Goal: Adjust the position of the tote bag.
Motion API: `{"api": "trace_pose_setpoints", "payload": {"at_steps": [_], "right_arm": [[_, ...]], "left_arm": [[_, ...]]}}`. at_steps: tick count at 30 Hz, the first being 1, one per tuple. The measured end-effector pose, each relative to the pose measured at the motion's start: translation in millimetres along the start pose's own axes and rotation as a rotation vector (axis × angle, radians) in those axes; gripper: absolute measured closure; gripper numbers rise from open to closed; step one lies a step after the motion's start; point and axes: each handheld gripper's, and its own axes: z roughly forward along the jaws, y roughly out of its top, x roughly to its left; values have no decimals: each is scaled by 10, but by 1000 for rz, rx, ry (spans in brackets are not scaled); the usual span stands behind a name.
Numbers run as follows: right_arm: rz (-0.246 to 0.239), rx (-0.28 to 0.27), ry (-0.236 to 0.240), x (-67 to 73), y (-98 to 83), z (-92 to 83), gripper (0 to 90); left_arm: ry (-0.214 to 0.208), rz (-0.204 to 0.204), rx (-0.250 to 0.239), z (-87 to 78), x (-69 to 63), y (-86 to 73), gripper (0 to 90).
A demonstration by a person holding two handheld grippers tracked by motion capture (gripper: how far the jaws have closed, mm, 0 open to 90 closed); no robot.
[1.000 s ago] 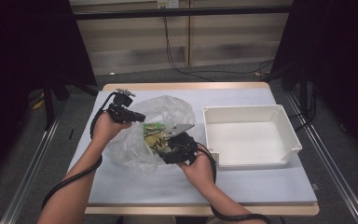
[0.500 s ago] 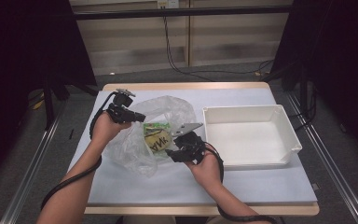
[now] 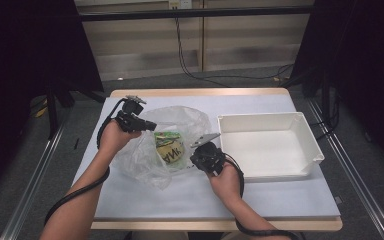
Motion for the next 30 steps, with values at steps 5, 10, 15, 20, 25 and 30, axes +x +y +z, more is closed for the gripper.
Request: {"api": "trace_pose_setpoints", "payload": {"at_steps": [5,10,15,20,25,30], "right_arm": [[-3,-32,21,17,-69,-99,900],[-10,-63,50,140,-20,-122,763],[-13,-100,75,268,120,-79,663],[-15,-104,55,303,276,36,536],[-14,-115,30,279,448,155,426],[-13,-101,16,236,517,273,358]], "left_arm": [[-6,-36,-16,30,-5,-31,874],[-11,-26,-19,30,-51,-10,881],[-13,-5,-11,-8,-55,-2,889],[-18,11,3,-22,-40,-15,893],[-26,-23,-13,21,-41,-33,893],[-26,-27,-17,24,-34,-45,894]]}}
